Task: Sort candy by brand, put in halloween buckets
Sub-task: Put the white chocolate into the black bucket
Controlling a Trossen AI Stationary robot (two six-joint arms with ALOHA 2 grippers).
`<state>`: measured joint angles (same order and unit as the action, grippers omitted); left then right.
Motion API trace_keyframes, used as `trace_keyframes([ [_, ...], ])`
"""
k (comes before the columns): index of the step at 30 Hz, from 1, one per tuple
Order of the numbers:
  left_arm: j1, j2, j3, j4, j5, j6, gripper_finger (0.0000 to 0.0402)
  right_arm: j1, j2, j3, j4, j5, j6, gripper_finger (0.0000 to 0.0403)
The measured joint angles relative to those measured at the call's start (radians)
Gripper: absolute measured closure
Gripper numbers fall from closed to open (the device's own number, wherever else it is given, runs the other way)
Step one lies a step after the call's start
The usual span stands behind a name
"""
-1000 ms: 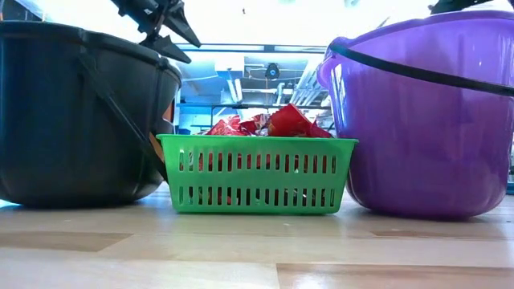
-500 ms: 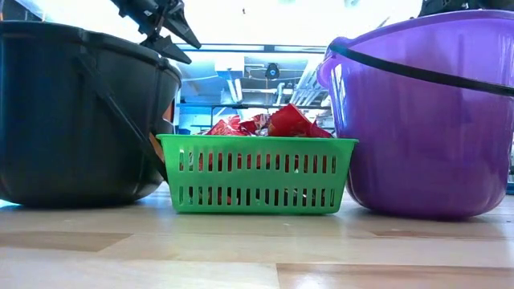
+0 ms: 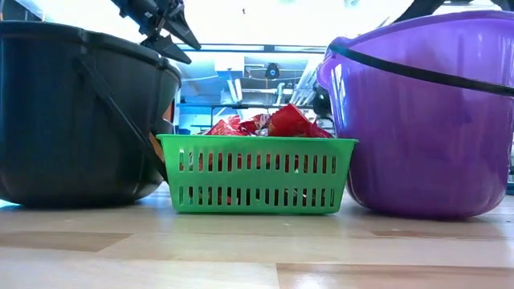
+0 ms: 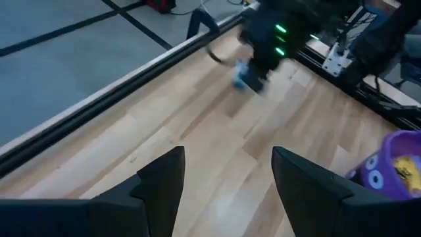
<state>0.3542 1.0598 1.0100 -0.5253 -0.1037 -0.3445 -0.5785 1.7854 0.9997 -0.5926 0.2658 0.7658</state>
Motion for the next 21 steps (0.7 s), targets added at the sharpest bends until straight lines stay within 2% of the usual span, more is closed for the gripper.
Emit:
trace_keyframes([
  [8,0.000,0.000,0.000,0.001,-0.038,0.025,0.0183,0.266,-0.018,-0.003,0.126,-0.258,0.071,0.0403],
  [10,0.000,0.000,0.000,0.005,-0.038,0.025,0.0183,0.321,-0.016,0.001,0.172,-0.277,0.080,0.0403],
  [13,0.000,0.000,0.000,0.007,-0.038,0.019,0.0183,0.373,-0.030,0.057,0.168,-0.235,0.064,0.0403],
  [16,0.000,0.000,0.000,0.007,-0.038,0.016,0.0183,0.387,-0.054,0.132,0.141,-0.219,-0.053,0.0403],
  [21,0.000,0.000,0.000,0.007,-0.039,0.016,0.0183,0.372,-0.055,0.250,0.039,-0.377,-0.375,0.0400],
])
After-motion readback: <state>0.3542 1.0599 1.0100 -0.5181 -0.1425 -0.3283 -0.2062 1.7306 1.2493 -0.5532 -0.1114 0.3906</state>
